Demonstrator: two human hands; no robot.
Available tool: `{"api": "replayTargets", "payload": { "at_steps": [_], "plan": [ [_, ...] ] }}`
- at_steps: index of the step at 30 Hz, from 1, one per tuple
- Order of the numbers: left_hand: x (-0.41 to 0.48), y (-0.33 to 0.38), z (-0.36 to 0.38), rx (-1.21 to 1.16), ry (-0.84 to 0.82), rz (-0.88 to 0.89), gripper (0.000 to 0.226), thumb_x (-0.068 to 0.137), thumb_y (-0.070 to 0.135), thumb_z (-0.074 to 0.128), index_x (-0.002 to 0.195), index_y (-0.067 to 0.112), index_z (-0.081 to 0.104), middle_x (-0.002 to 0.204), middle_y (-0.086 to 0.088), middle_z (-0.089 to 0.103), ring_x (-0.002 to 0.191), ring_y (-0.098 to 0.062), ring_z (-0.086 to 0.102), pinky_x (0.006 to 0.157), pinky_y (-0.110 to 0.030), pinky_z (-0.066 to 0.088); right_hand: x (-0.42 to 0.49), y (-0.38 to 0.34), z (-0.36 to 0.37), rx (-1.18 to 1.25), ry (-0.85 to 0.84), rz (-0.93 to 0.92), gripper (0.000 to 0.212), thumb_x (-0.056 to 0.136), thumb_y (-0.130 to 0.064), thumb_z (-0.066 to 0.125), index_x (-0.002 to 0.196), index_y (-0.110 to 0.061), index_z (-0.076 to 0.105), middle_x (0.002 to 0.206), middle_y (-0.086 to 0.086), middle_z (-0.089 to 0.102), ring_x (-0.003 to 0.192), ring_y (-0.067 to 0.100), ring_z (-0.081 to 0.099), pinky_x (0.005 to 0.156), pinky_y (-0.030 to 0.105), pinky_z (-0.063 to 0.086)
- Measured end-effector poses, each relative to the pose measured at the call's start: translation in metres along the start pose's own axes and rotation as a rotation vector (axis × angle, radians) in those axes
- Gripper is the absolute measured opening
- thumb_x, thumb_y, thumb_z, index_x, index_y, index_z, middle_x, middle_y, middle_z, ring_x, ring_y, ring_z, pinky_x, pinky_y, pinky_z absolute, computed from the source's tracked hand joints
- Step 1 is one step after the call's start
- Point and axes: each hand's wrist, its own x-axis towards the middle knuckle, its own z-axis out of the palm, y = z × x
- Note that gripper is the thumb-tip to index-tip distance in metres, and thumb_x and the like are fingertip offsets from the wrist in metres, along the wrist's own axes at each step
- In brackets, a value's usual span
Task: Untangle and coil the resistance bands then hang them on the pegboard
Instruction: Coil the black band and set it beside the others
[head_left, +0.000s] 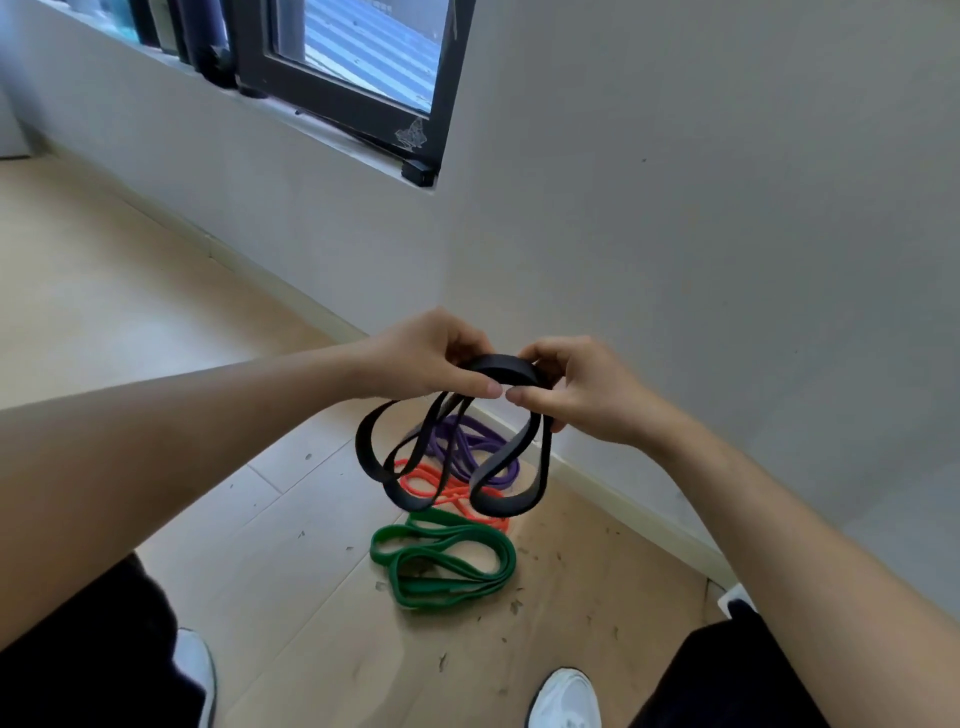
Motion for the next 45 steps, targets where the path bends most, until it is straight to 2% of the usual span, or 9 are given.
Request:
{"api": "replayTargets", "payload": {
  "at_steps": [8, 17, 21, 24, 27, 32, 36, 42, 45],
  "plan": [
    [-0.013, -0.025, 0.003, 0.148, 0.065, -0.037, 0.043, 0.082, 0.027, 0.085, 0.120, 0.022, 0.067, 0.112, 0.010, 0.071, 0.109, -0.006, 0.065, 0.099, -0.036, 0.053, 0.010, 0.003, 0.009, -0.016, -0.112, 0.010, 0.040, 0.096, -0.014, 0.068, 0.134, -0.027, 0.064, 0.083, 0.004, 0.072, 0.064, 0.022, 0.073, 0.065, 0.039, 0.064],
    [-0.073, -0.049, 0.064, 0.175, 0.053, -0.160, 0.107, 0.060, 0.058, 0.090, 0.151, 0.034, 0.038, 0.144, 0.013, 0.053, 0.129, -0.006, 0.050, 0.107, -0.034, 0.045, 0.010, 0.035, 0.051, 0.342, -0.092, 0.171, 0.029, 0.098, -0.010, 0.063, 0.128, -0.009, 0.064, 0.102, 0.017, 0.073, 0.080, 0.037, 0.076, 0.073, 0.049, 0.063],
    [-0.074, -0.068, 0.108, 0.189, 0.292, -0.190, 0.123, 0.053, 0.071, 0.084, 0.155, 0.034, 0.027, 0.144, 0.013, 0.052, 0.129, -0.008, 0.052, 0.105, -0.037, 0.048, 0.007, 0.045, 0.072, 0.613, 0.005, 0.207, 0.028, 0.098, -0.003, 0.061, 0.127, -0.003, 0.063, 0.101, 0.018, 0.069, 0.080, 0.027, 0.075, 0.067, 0.035, 0.064],
    [-0.076, -0.083, 0.135, 0.238, 0.460, -0.238, 0.109, 0.061, 0.062, 0.083, 0.152, 0.030, 0.034, 0.136, 0.011, 0.058, 0.117, -0.008, 0.059, 0.093, -0.029, 0.051, 0.008, 0.057, 0.078, 0.785, 0.067, 0.260, 0.028, 0.098, -0.001, 0.061, 0.125, -0.002, 0.064, 0.096, 0.013, 0.067, 0.081, 0.023, 0.074, 0.067, 0.036, 0.065],
    [-0.083, -0.100, 0.146, 0.296, 0.522, -0.255, 0.073, 0.072, 0.042, 0.080, 0.138, 0.030, 0.052, 0.118, 0.014, 0.068, 0.104, -0.011, 0.066, 0.086, -0.036, 0.055, 0.009, 0.074, 0.084, 0.903, 0.109, 0.319, 0.026, 0.099, -0.001, 0.059, 0.125, -0.002, 0.064, 0.091, 0.014, 0.063, 0.082, 0.025, 0.070, 0.064, 0.035, 0.064],
    [-0.106, -0.142, 0.138, 0.197, 0.308, -0.378, 0.043, 0.078, 0.033, 0.081, 0.118, 0.040, 0.066, 0.099, 0.023, 0.071, 0.096, 0.001, 0.066, 0.088, -0.036, 0.057, -0.005, 0.111, 0.108, 1.029, 0.051, 0.471, 0.025, 0.098, 0.001, 0.058, 0.120, -0.008, 0.066, 0.099, 0.017, 0.061, 0.091, 0.026, 0.066, 0.063, 0.035, 0.063],
    [-0.125, -0.167, 0.134, 0.241, 0.127, -0.470, 0.024, 0.078, 0.038, 0.081, 0.100, 0.037, 0.072, 0.088, 0.020, 0.072, 0.088, -0.002, 0.066, 0.084, -0.037, 0.056, -0.019, 0.132, 0.146, 0.885, -0.004, 0.627, 0.028, 0.098, -0.002, 0.061, 0.124, -0.010, 0.063, 0.094, 0.012, 0.069, 0.082, 0.018, 0.072, 0.058, 0.032, 0.061],
    [-0.170, -0.196, 0.127, 0.308, 0.019, -0.573, 0.023, 0.072, 0.040, 0.085, 0.088, 0.043, 0.069, 0.080, 0.021, 0.071, 0.078, 0.008, 0.061, 0.071, -0.028, 0.046, -0.025, 0.139, 0.218, 0.906, -0.185, 0.776, 0.025, 0.098, -0.011, 0.065, 0.122, -0.018, 0.063, 0.093, 0.010, 0.072, 0.076, 0.017, 0.072, 0.064, 0.034, 0.060],
    [-0.185, -0.207, 0.118, 0.348, 0.055, -0.618, 0.037, 0.066, 0.053, 0.084, 0.098, 0.041, 0.070, 0.083, 0.028, 0.064, 0.083, 0.003, 0.060, 0.073, -0.028, 0.045, -0.021, 0.135, 0.233, 1.033, -0.236, 0.807, 0.026, 0.098, -0.011, 0.064, 0.123, -0.016, 0.066, 0.095, 0.006, 0.074, 0.076, 0.017, 0.073, 0.062, 0.031, 0.060]
  ]
}}
